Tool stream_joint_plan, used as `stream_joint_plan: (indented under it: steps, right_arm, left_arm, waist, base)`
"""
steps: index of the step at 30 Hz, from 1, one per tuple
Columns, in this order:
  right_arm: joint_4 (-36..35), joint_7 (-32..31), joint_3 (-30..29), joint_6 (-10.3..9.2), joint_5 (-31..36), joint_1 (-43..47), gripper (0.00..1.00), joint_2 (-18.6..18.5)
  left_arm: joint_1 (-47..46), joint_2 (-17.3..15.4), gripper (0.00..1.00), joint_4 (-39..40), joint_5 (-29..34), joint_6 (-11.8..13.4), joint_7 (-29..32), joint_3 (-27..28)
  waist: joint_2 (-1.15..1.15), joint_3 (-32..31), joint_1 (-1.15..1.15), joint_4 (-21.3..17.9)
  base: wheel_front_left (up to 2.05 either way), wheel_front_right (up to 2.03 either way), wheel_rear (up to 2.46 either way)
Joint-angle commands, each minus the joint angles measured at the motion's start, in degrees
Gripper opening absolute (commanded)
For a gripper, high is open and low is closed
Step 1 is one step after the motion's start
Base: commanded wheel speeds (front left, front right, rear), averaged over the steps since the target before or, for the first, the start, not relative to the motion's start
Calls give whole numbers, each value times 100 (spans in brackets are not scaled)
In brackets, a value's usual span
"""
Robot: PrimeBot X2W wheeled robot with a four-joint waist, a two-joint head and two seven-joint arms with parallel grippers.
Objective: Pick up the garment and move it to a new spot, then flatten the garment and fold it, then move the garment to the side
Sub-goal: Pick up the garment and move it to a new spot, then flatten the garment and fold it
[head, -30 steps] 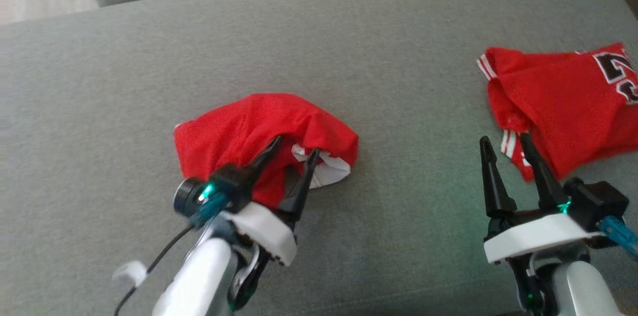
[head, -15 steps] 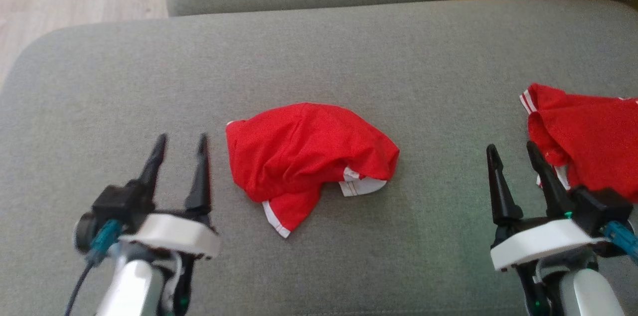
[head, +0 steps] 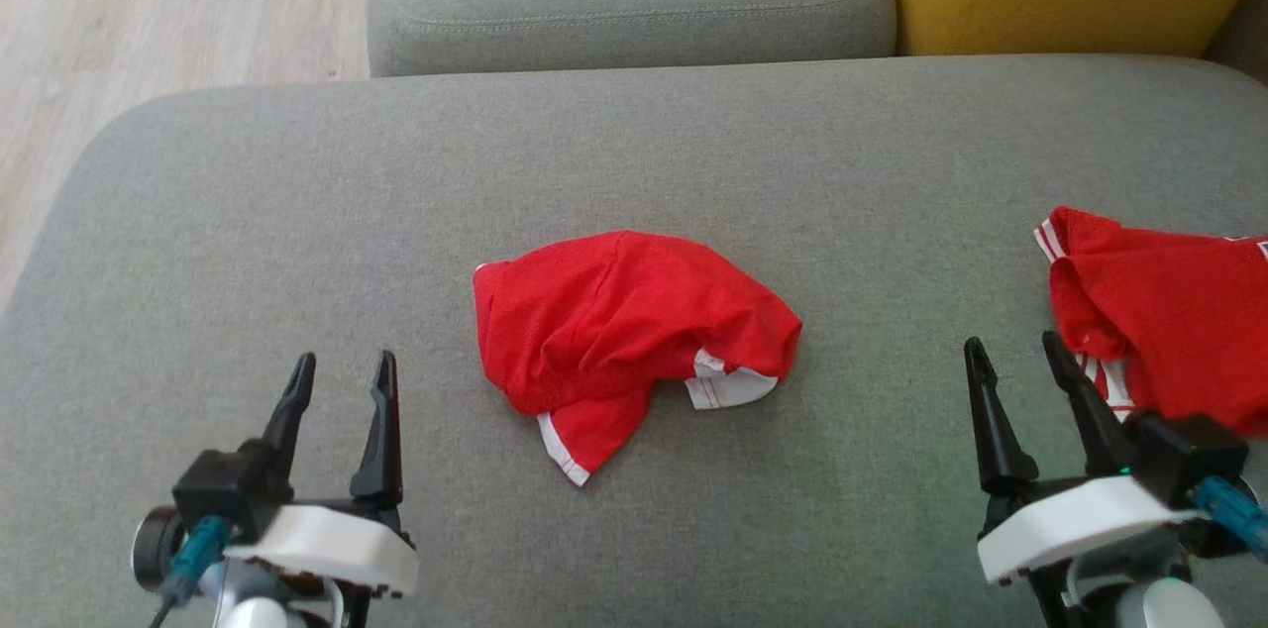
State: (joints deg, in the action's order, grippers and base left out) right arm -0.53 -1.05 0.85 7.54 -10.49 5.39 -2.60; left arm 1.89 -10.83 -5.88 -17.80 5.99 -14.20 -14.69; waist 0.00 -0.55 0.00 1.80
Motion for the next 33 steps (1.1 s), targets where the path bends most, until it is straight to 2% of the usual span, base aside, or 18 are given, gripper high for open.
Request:
stream_joint_plan:
  steps: [1, 33]
  right_arm:
    - [-254, -25, 95, -5, 20, -104, 100, -28]
    - [-358, -100, 41, -5, -19, -15, 100, -28]
  left_arm:
    - [-182, -140, 100, 227, 34, -10, -6, 135]
    - [-42, -242, 100, 348, 49, 150, 114, -35]
  waist:
    - [0, -34, 0, -14]
    - [0, -19, 0, -45]
  base:
    - [0, 0, 0]
    - [0, 0, 0]
